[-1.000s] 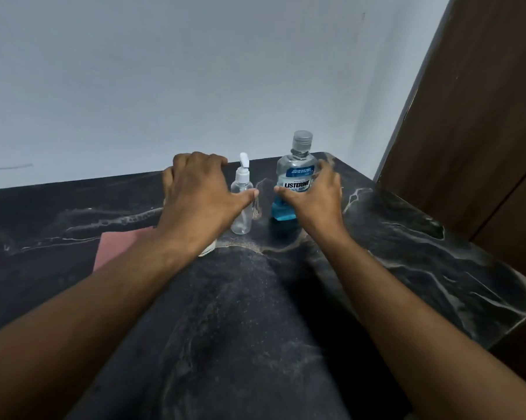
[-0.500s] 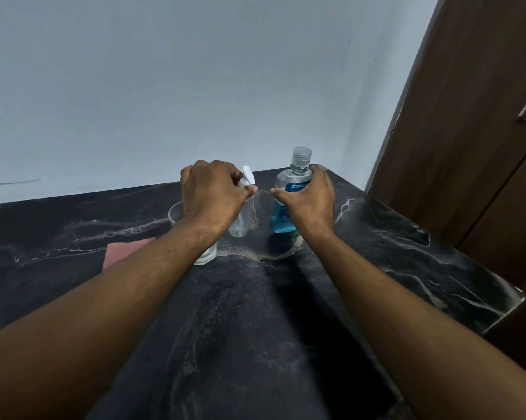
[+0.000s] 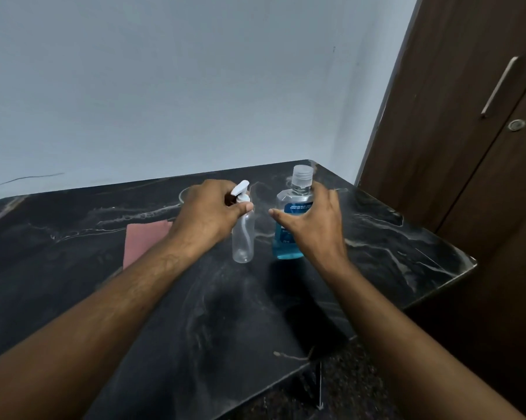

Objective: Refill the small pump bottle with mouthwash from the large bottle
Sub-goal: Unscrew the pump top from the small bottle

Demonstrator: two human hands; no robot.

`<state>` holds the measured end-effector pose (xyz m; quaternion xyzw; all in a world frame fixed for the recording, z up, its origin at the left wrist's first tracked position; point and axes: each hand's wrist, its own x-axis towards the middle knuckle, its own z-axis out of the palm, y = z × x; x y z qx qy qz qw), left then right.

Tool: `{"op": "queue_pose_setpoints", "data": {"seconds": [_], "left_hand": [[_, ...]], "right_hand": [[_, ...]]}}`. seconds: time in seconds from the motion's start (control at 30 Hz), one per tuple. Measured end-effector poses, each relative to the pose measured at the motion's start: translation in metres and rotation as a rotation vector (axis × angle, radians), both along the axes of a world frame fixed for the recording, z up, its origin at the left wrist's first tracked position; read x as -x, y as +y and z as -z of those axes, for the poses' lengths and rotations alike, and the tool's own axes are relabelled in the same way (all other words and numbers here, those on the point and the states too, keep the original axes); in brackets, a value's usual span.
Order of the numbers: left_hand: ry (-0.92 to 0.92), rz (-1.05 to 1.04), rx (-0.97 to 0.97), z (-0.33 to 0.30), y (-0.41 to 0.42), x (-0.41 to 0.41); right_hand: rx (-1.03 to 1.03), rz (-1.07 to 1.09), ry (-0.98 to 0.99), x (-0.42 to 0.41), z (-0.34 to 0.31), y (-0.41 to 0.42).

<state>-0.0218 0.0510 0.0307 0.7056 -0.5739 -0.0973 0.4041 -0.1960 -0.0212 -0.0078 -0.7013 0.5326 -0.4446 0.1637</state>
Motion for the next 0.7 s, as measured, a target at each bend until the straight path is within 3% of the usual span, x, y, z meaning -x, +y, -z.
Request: {"op": "queue_pose_setpoints", "data": {"seconds": [0.47,0.7], "left_hand": [[-0.002,0.018,0.072,0.022,0.049,0.006],[0.098,0.041,0.117,0.037,0.06,0.014]], "right_hand": [[0.01,0.007,0.033,0.006,0.009,0.068],[0.022,0.037,0.106,0.006,0.012,0.078]]}}
